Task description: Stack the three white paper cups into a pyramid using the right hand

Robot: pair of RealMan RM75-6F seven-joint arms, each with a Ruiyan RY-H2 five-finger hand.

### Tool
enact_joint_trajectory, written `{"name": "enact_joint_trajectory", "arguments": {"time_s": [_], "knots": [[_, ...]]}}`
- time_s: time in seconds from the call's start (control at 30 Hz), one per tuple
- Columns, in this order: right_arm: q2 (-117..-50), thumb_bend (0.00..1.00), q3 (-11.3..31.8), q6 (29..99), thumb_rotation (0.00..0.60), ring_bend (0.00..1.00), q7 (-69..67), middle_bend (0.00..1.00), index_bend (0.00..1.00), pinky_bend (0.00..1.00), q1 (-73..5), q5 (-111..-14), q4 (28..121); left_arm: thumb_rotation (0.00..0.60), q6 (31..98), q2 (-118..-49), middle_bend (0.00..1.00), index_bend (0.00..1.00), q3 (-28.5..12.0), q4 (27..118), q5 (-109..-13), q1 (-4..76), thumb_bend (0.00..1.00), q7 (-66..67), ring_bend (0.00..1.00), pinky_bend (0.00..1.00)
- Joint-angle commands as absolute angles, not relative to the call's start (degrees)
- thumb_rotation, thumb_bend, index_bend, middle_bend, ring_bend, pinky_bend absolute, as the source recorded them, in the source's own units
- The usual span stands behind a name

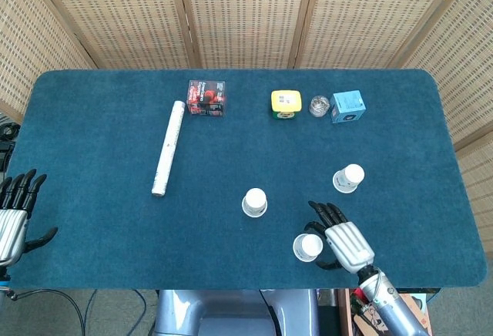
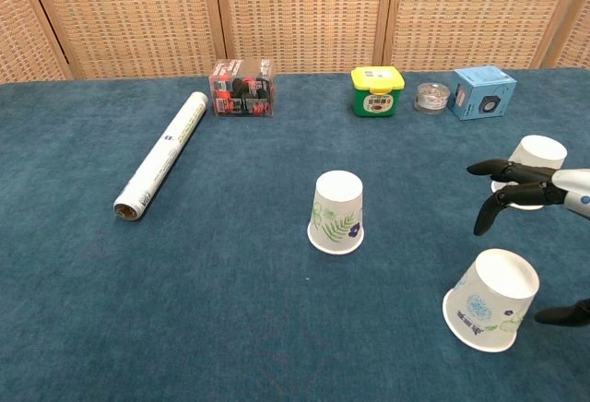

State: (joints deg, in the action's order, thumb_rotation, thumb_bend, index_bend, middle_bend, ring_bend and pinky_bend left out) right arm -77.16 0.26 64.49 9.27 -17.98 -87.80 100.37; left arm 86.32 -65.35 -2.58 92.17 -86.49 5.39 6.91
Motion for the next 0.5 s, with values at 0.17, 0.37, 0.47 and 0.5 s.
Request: {"name": "enact_joint_trajectory", "arguments": {"time_s": [0.17,0.37,0.47,0.5], "knots": [[-78.03,0.08,-0.05,64.06,0.600,0.00,8.10,0.00,0.37,0.00,-18.45,-87.10,99.12,0.600,86.35,-65.43,0.00,0.00,-2.48,92.14,-86.76,5.43,0.21,7.03,0.00,0.00],[-79.02,0.08,0.21,64.44,0.600,0.00,7.96,0.00,0.42,0.00,-18.77,-86.71,98.07,0.600,86.19,-65.44,0.00,0.00,-2.46,92.13,-86.73,5.50,0.21,7.08,0.00,0.00],[-79.79,0.08,0.35,64.76,0.600,0.00,8.25,0.00,0.48,0.00,-18.81,-86.33,97.09,0.600,86.32,-65.40,0.00,0.00,-2.50,92.10,-86.76,5.47,0.21,6.95,0.00,0.00],[-80.13,0.08,0.45,64.98,0.600,0.00,8.79,0.00,0.50,0.00,-18.78,-86.09,96.67,0.600,86.36,-65.37,0.00,0.00,-2.54,92.08,-86.69,5.45,0.21,6.85,0.00,0.00]]}}
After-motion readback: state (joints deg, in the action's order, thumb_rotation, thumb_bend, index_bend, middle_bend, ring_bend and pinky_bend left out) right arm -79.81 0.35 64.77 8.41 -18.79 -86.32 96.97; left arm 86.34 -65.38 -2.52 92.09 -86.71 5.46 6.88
